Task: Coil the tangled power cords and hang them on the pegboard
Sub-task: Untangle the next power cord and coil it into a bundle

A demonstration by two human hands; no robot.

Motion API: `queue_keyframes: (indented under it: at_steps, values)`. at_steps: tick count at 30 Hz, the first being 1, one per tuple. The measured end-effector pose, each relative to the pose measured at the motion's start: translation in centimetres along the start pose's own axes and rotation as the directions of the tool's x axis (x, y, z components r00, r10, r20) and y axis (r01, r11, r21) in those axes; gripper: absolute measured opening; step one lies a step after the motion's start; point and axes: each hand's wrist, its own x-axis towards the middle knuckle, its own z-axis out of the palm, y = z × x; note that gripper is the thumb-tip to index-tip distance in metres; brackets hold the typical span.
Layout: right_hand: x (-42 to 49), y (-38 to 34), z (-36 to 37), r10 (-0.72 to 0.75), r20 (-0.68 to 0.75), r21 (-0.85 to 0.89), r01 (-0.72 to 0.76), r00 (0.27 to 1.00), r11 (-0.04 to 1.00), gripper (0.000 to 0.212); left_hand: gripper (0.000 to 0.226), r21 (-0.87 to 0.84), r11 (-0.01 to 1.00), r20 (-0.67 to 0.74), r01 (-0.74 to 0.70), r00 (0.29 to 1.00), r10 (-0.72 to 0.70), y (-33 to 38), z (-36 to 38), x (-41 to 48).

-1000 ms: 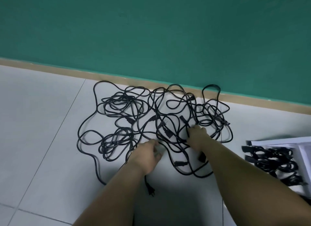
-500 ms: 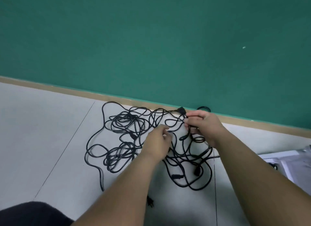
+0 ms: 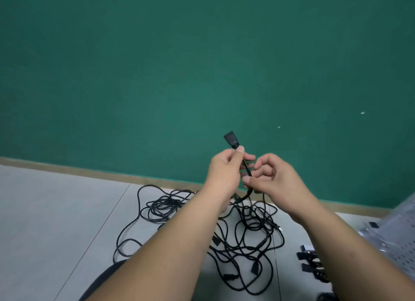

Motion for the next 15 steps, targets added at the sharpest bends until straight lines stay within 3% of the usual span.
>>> queue_keyframes:
  at_steps: [3,5,9,12,15]
  values:
    - [-1.9,0.3,-1.6,0.011,0.136,-0.279,0.028,0.991,0.960,0.009,0.030,-0.168,0.984,-0.128,-0.054,0.991,0.032,3.0,-0.7,0.4]
    - [-2.5,0.7,-2.1,-0.002,0.148,-0.317,0.049,0.989,0.947,0.011,0.027,-0.296,0.954,-0.174,-0.045,0.985,-0.007,4.2,-1.7,0.5]
    - [-2.3,0.1,-0.8,-0.099,0.026,-0.174,0.102,0.995,0.979,0.025,0.027,-0.474,0.875,-0.001,0.096,0.994,-0.109,3.2,-1.6,-0.9]
    - [-2.2,0.6,0.0,-0.023,0.206,-0.244,0.075,0.978,0.967,0.017,0.019,-0.560,0.816,0.121,0.145,0.988,-0.093,2.1,-0.3,-1.2]
    - [-2.1,1.2,0.4,0.012,0.278,-0.289,0.071,0.961,0.955,0.004,0.019,-0.485,0.865,0.168,0.128,0.984,-0.051,1.4,0.1,-0.8]
